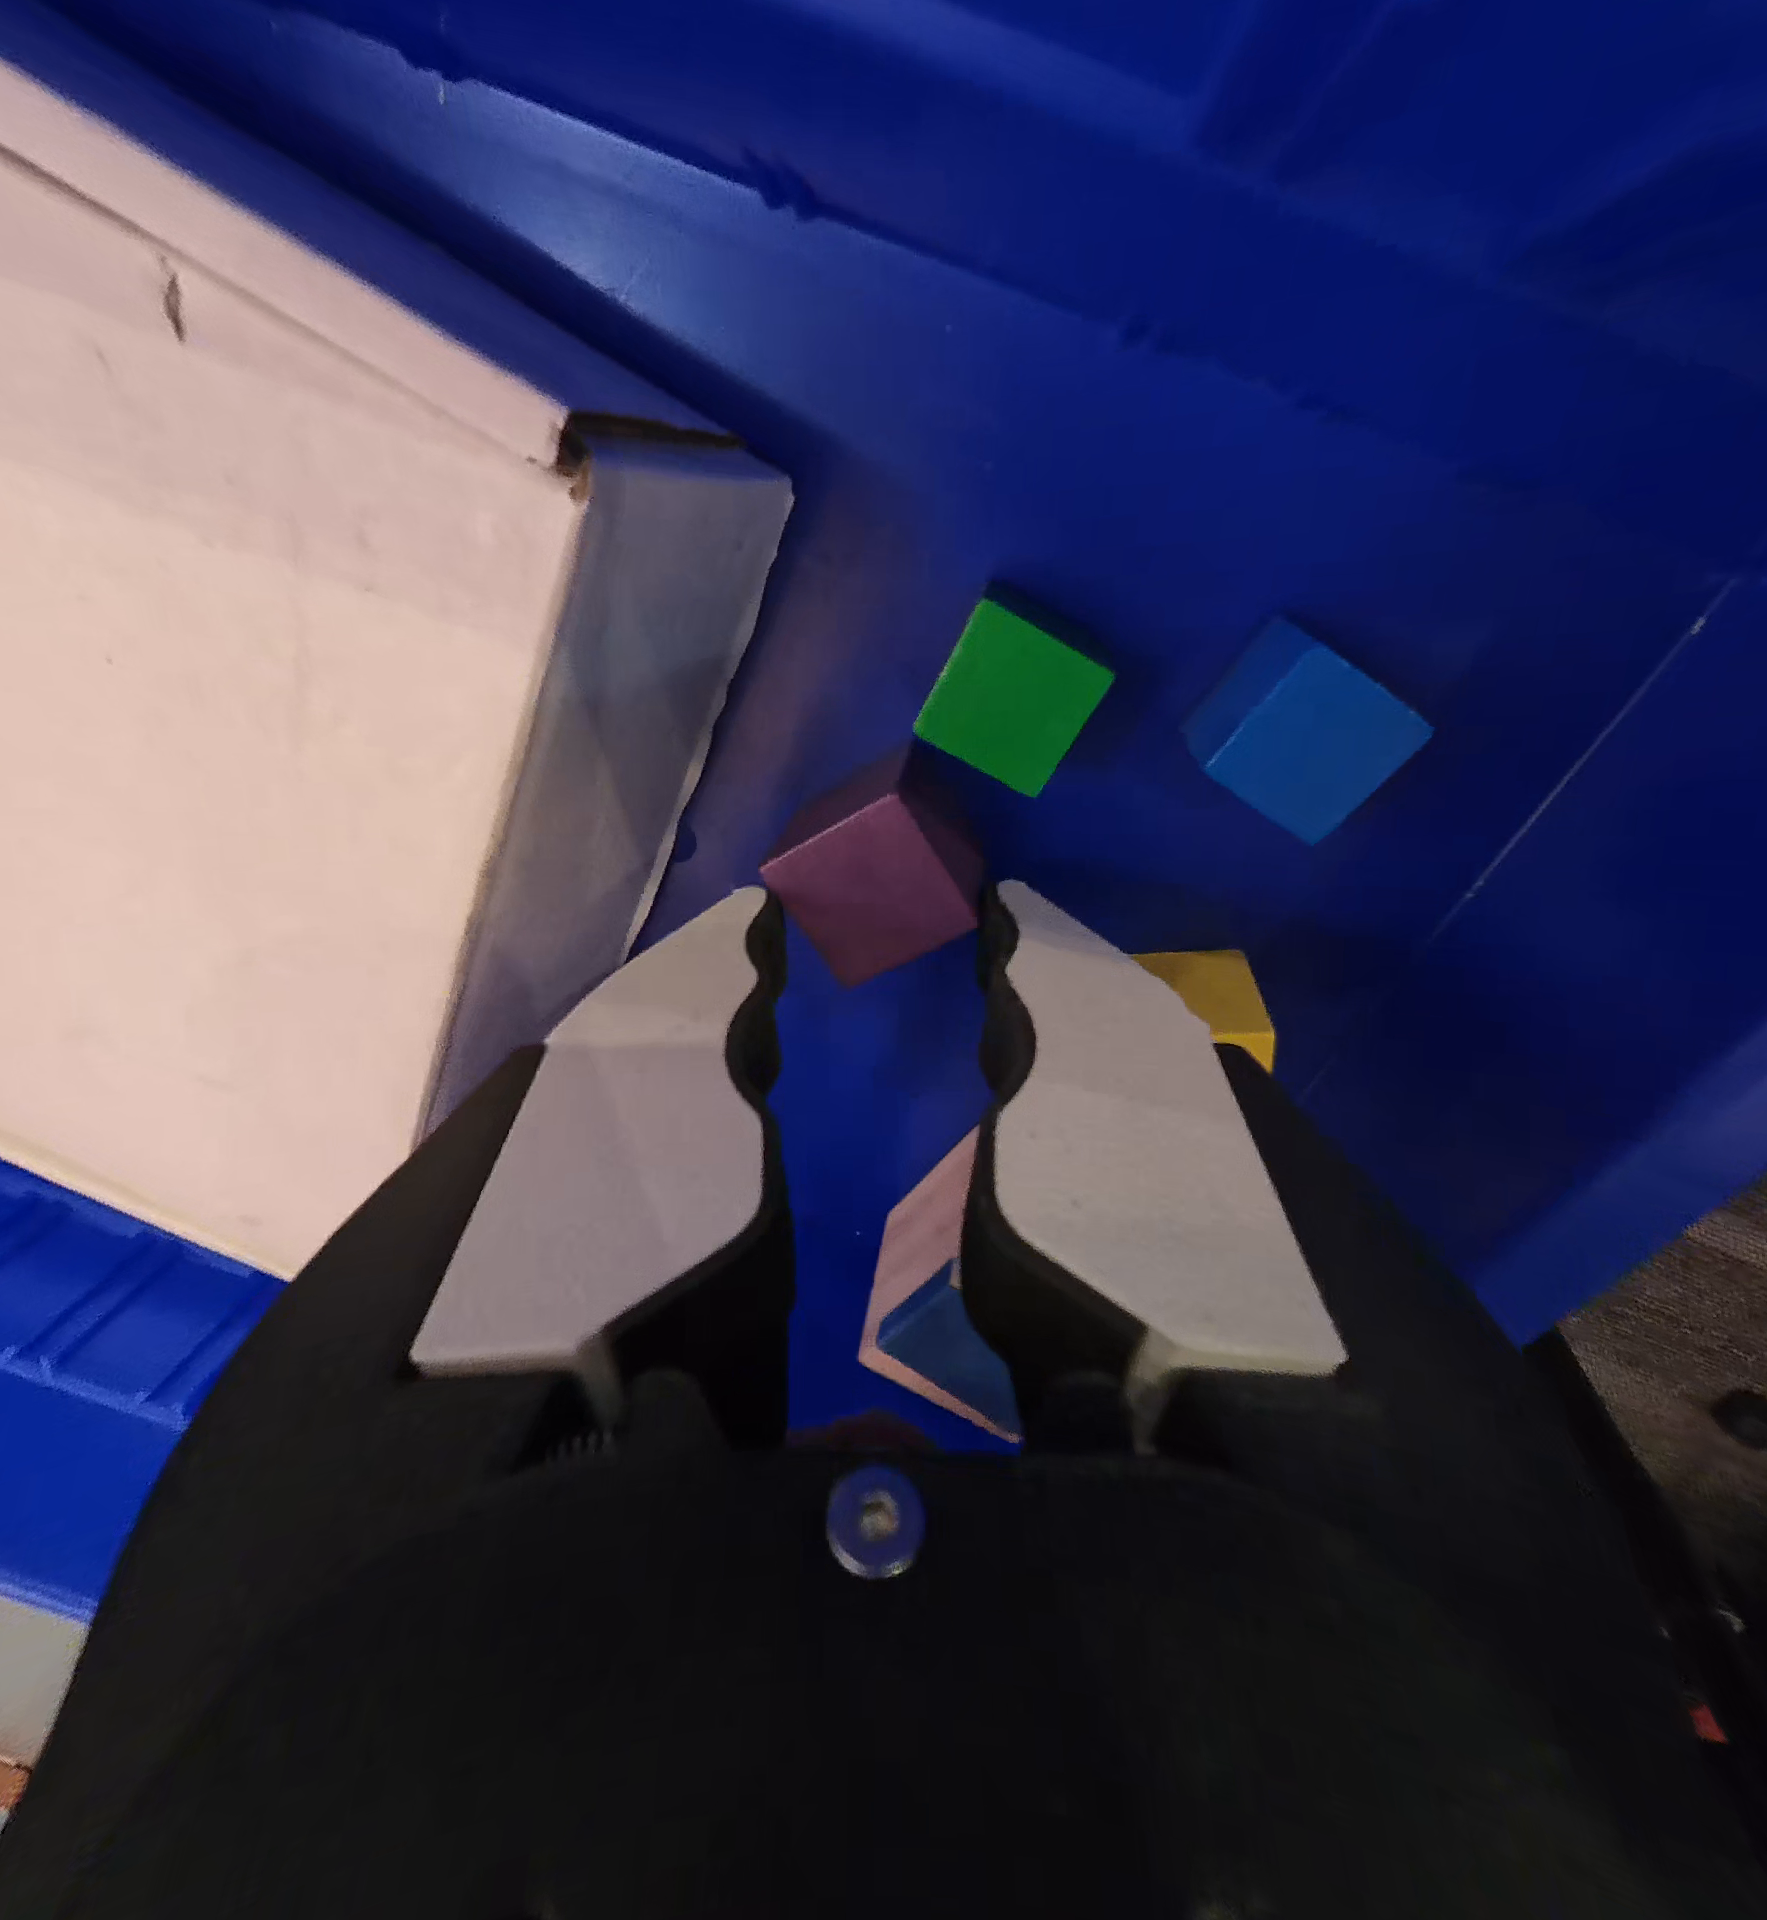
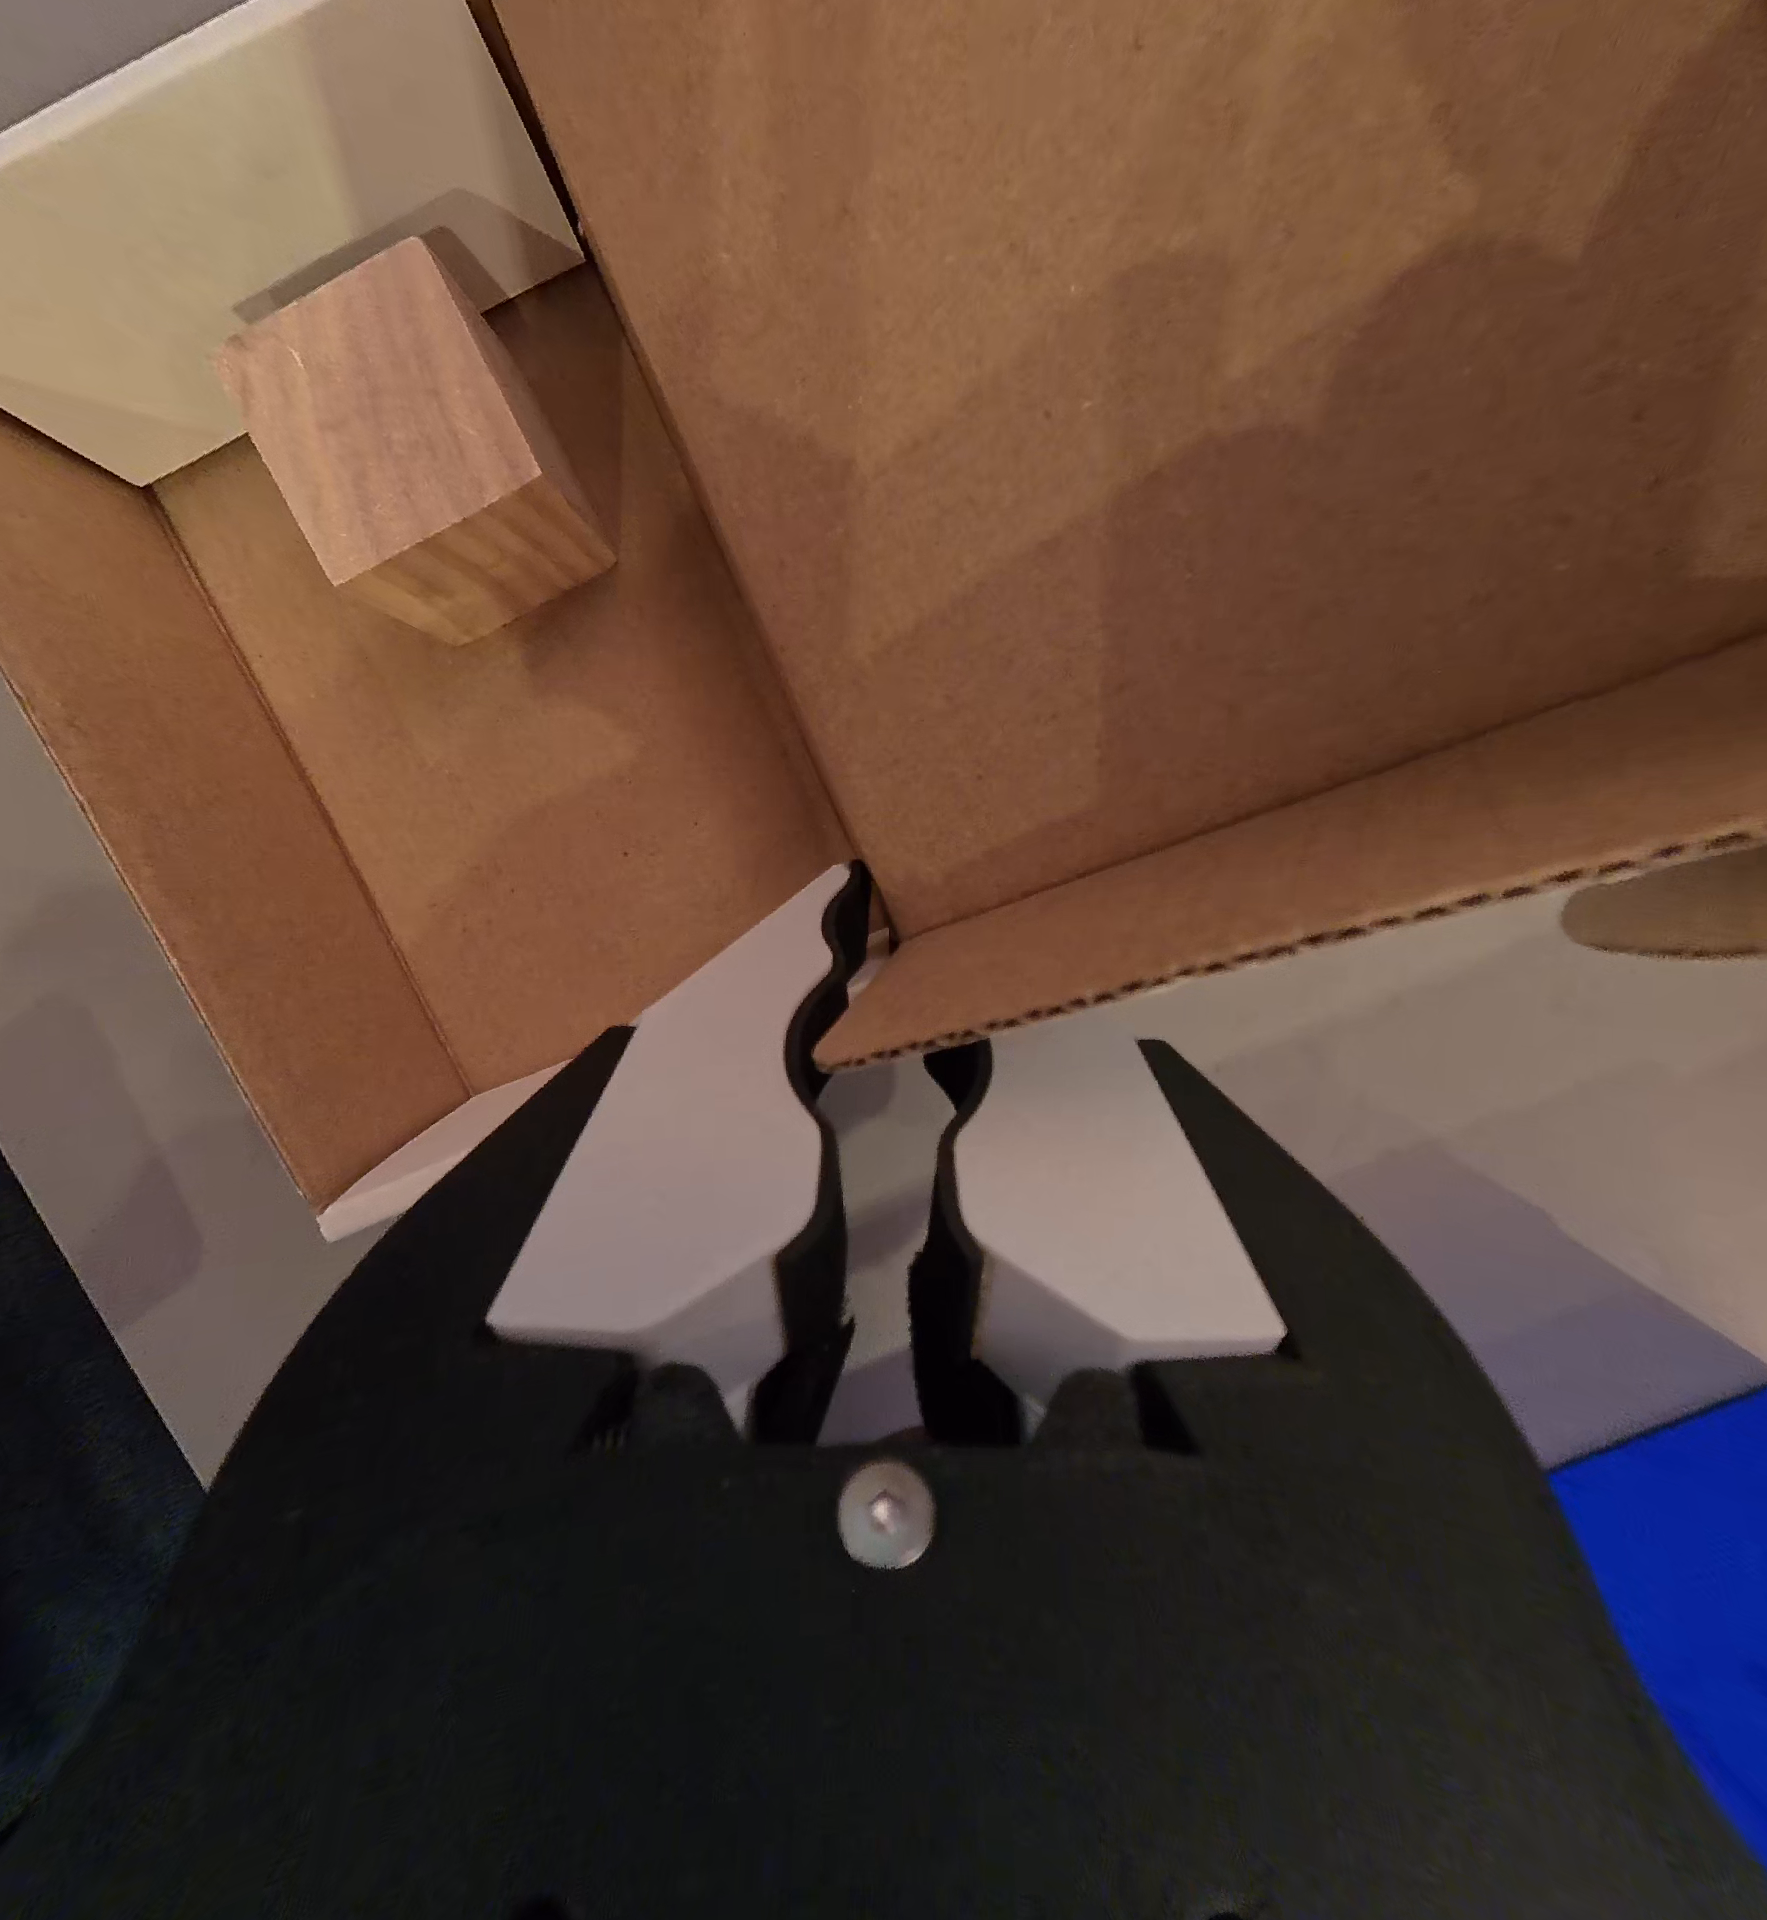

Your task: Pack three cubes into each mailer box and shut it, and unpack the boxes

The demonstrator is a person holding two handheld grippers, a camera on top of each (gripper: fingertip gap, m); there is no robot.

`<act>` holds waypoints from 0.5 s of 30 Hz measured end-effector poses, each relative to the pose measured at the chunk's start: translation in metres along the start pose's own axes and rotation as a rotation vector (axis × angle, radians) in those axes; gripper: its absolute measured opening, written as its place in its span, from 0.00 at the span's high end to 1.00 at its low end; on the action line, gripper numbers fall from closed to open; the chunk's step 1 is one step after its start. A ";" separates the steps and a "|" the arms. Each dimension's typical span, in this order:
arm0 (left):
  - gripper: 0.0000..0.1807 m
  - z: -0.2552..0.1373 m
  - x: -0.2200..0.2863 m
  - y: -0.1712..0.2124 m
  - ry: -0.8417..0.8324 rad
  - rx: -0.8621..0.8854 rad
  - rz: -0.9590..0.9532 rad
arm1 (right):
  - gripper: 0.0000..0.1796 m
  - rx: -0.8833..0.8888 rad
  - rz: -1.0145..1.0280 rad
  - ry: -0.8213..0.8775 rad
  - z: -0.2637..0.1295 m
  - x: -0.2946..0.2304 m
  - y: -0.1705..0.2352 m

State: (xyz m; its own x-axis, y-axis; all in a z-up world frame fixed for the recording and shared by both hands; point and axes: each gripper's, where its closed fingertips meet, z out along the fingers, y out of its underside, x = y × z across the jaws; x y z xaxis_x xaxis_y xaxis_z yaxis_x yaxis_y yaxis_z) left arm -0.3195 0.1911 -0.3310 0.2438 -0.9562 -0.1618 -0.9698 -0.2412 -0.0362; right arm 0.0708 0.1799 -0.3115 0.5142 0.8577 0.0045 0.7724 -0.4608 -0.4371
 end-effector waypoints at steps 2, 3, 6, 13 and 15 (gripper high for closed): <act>0.81 -0.001 0.000 0.000 -0.009 0.001 0.003 | 0.97 0.001 -0.001 0.001 0.000 0.000 0.000; 0.81 -0.002 0.000 -0.001 -0.015 0.004 0.004 | 0.97 0.001 -0.001 0.001 0.000 0.000 0.000; 0.81 -0.010 -0.002 -0.003 -0.045 0.024 -0.002 | 0.97 0.002 -0.001 0.003 0.000 0.000 0.000; 0.81 -0.057 -0.004 -0.014 -0.160 0.095 -0.001 | 0.97 -0.001 -0.001 0.005 0.000 0.000 0.000; 0.81 -0.073 -0.003 -0.018 -0.194 0.098 0.013 | 0.97 -0.001 -0.002 0.007 0.000 0.000 0.000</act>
State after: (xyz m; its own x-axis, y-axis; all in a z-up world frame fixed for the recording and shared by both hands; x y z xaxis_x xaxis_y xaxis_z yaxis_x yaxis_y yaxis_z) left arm -0.3027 0.1864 -0.2583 0.2350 -0.9069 -0.3496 -0.9710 -0.2025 -0.1274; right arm 0.0708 0.1798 -0.3114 0.5151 0.8571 0.0115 0.7740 -0.4594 -0.4357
